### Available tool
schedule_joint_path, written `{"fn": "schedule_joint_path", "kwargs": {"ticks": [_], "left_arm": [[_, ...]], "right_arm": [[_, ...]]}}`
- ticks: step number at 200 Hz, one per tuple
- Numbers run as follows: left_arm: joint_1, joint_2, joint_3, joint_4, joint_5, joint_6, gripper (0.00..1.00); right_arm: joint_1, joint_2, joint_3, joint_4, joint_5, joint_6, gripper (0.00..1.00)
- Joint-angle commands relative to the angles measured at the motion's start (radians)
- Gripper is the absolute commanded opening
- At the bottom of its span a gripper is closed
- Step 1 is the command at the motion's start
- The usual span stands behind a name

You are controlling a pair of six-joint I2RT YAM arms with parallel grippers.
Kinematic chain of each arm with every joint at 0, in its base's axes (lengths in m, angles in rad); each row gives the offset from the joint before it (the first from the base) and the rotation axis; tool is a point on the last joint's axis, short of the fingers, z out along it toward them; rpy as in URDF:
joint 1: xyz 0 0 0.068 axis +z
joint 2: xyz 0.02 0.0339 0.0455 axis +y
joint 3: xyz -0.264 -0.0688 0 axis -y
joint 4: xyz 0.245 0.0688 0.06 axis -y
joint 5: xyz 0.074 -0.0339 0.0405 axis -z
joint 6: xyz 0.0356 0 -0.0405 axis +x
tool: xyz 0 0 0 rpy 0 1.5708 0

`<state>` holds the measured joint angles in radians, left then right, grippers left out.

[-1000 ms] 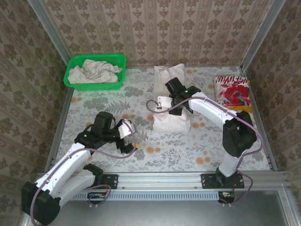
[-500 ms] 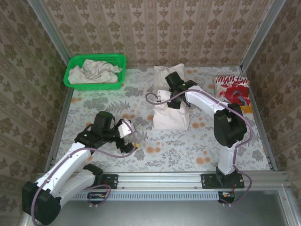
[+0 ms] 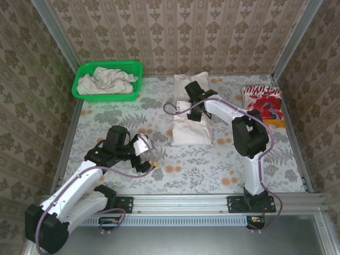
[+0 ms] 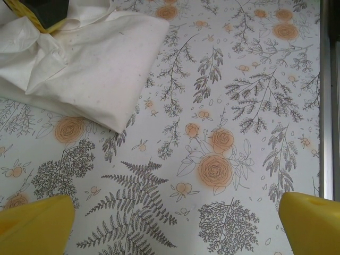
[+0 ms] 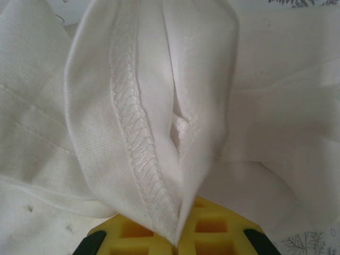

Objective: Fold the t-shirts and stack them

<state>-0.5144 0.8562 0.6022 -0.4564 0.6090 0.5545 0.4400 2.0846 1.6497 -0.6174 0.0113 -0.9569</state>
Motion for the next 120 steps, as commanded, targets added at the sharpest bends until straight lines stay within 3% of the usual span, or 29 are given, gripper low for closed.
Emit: {"fn": "schedule_joint_path", "kwargs": {"ticks": [1, 9, 29, 40, 84, 120], "left_arm": [[0.01, 0.003, -0.011, 0.009, 0.017, 0.015, 1.0], [0.011, 0.003, -0.01, 0.01, 0.017, 0.014, 1.0], [0.011, 0.003, -0.007, 0.005, 0.015, 0.012, 1.0], [0.011, 0.001, -0.007, 0.003, 0.014, 0.011, 1.0], [0.013, 0.003, -0.013, 0.013, 0.012, 0.011, 1.0], [0.016, 0.017, -0.01, 0.021, 0.026, 0.015, 1.0]], "right_arm": [[-0.009, 0.026, 0.03, 0.05, -0.021, 0.013, 0.1], [-0.009, 0.027, 0.029, 0.066, -0.021, 0.02, 0.21], [-0.009, -0.009, -0.008, 0.151, -0.019, 0.056, 0.66], [-0.009, -0.048, -0.035, 0.194, -0.019, 0.078, 0.78], [0.006, -0.191, -0.188, 0.26, -0.084, 0.106, 0.89], [0.018, -0.17, -0.244, 0.277, -0.063, 0.11, 0.94]]}}
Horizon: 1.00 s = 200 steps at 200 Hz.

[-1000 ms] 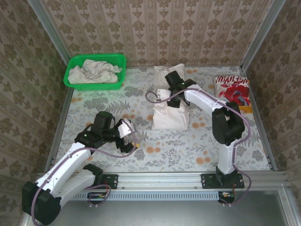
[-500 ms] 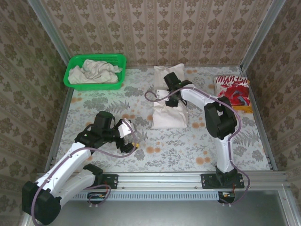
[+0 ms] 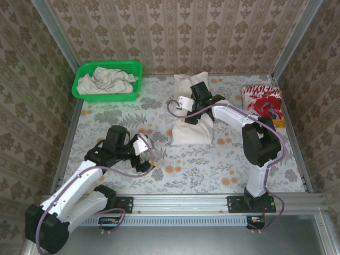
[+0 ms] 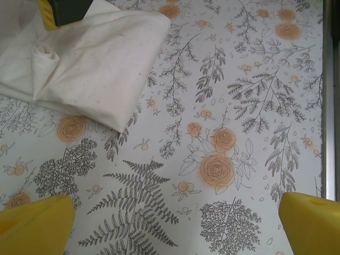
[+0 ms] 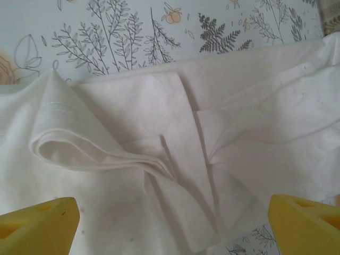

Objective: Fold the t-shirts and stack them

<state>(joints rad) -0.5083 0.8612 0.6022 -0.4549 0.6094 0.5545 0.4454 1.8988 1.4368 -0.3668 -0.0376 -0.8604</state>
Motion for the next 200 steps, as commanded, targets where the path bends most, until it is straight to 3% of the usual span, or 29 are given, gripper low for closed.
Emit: {"fn": "schedule_joint_path", "kwargs": {"ticks": [1, 60, 126, 159, 200], "left_arm": [[0.011, 0.012, -0.01, 0.019, 0.026, 0.015, 1.0], [0.017, 0.006, -0.013, 0.007, 0.021, 0.016, 1.0], [0.017, -0.007, -0.015, 0.004, 0.009, 0.016, 1.0], [0.018, -0.01, -0.016, 0.001, 0.006, 0.021, 1.0], [0.02, -0.014, -0.013, -0.002, 0.01, 0.021, 1.0]], "right_arm": [[0.013, 0.016, -0.03, 0.027, -0.013, 0.013, 0.94], [0.018, 0.171, 0.13, 0.02, 0.001, 0.004, 0.95], [0.012, 0.299, 0.353, 0.042, 0.174, 0.06, 0.95], [0.012, 0.169, 0.204, 0.136, 0.148, 0.092, 0.95], [0.028, -0.101, -0.138, 0.153, -0.109, 0.126, 0.93]]}}
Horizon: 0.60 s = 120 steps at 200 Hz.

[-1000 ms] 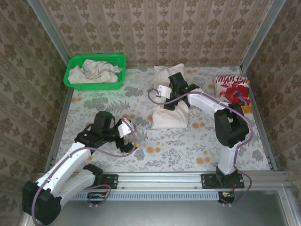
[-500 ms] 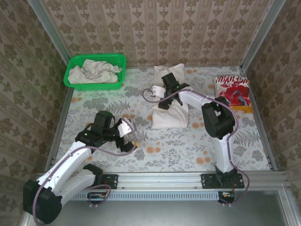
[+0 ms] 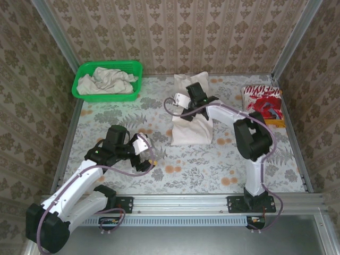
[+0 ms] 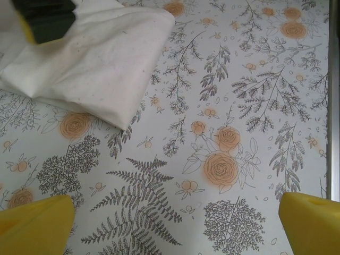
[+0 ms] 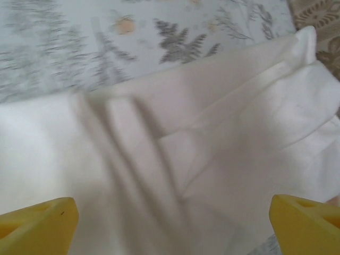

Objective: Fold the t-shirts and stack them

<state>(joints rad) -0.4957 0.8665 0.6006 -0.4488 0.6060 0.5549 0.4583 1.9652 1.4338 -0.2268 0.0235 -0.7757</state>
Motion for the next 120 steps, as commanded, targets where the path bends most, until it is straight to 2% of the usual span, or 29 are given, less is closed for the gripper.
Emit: {"fn": "schedule_joint_path", "kwargs": {"ticks": [1, 10, 42, 61, 120], "left_arm": [[0.008, -0.02, -0.012, -0.007, 0.015, 0.021, 1.0], [0.008, -0.024, -0.013, -0.007, 0.014, 0.021, 1.0], [0.009, -0.034, -0.016, -0.011, 0.014, 0.022, 1.0], [0.009, -0.04, -0.021, -0.01, 0.014, 0.023, 1.0], [0.009, -0.037, -0.016, -0.017, 0.013, 0.026, 1.0]], "right_arm": [[0.017, -0.174, -0.143, 0.011, -0.174, 0.04, 0.93], [0.034, -0.225, -0.206, -0.007, -0.188, 0.031, 0.92], [0.13, -0.357, -0.371, -0.113, -0.114, -0.013, 0.93], [0.17, -0.392, -0.422, -0.145, -0.084, -0.026, 0.89], [0.191, -0.277, -0.379, -0.202, -0.077, -0.058, 0.67]]}}
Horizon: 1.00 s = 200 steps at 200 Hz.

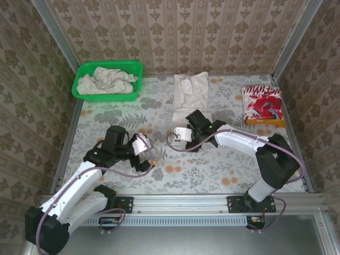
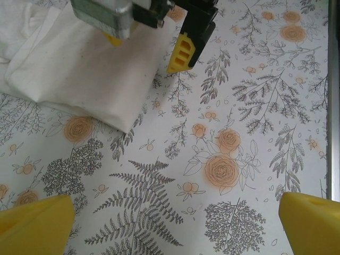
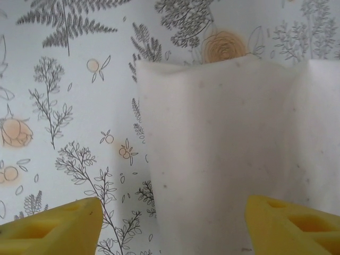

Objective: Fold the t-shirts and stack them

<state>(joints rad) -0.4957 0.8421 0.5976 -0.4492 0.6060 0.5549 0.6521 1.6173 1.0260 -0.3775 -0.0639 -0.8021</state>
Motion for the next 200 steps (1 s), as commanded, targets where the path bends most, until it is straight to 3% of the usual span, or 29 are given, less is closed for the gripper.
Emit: {"fn": "schedule_joint_path", "kwargs": {"ticks": [1, 50, 66, 76, 102, 120, 128, 153, 179, 200], "left_arm": [[0.008, -0.012, -0.014, -0.017, 0.013, 0.026, 1.0], [0.009, -0.014, -0.018, -0.016, 0.01, 0.024, 1.0], [0.009, -0.014, -0.019, -0.017, 0.008, 0.025, 1.0], [0.009, -0.015, -0.019, -0.017, 0.006, 0.026, 1.0], [0.009, -0.018, -0.019, -0.015, 0.003, 0.023, 1.0], [0.009, -0.013, -0.009, -0.003, -0.011, 0.004, 1.0], [0.009, -0.009, 0.0, 0.008, -0.035, -0.023, 1.0], [0.007, 0.014, 0.024, 0.087, -0.161, -0.215, 1.0], [0.007, 0.088, 0.048, 0.205, -0.309, -0.559, 1.0], [0.006, 0.184, 0.063, 0.315, -0.341, -0.808, 1.0]], "right_arm": [[-0.003, 0.074, 0.032, -0.053, 0.009, -0.032, 0.67], [-0.006, 0.214, 0.063, 0.012, 0.131, -0.049, 0.67], [-0.006, 0.256, 0.072, 0.003, 0.172, -0.055, 0.6], [-0.005, 0.265, 0.067, 0.003, 0.178, -0.055, 0.51], [0.005, 0.253, 0.049, 0.008, 0.177, -0.042, 0.16], [0.018, 0.225, 0.038, -0.003, 0.171, -0.024, 0.0], [0.025, 0.203, 0.035, -0.012, 0.161, -0.006, 0.0], [0.037, 0.111, 0.005, -0.032, 0.098, 0.06, 0.0], [0.049, 0.017, -0.035, -0.066, 0.041, 0.115, 0.0], [0.058, -0.048, -0.062, -0.096, 0.005, 0.143, 0.0]]}}
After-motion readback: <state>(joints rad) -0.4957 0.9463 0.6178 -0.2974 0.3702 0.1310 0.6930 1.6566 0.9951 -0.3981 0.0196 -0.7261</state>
